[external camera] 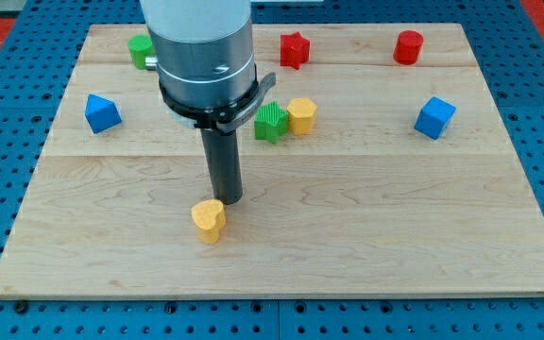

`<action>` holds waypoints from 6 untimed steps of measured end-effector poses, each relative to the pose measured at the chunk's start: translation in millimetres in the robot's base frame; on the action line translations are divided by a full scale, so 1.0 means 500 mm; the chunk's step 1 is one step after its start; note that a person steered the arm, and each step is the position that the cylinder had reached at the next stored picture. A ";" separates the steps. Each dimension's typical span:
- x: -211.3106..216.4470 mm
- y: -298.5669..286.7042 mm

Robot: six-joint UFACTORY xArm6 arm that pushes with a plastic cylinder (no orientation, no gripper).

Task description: Push the yellow hexagon towards the bottom center

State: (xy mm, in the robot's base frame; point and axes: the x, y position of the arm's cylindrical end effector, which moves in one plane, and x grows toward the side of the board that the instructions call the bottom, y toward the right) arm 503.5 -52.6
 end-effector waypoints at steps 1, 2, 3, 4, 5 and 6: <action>-0.008 0.000; -0.039 0.000; -0.087 0.000; -0.144 0.000; -0.209 0.000; -0.242 -0.006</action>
State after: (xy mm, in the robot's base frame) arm 382.4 -55.6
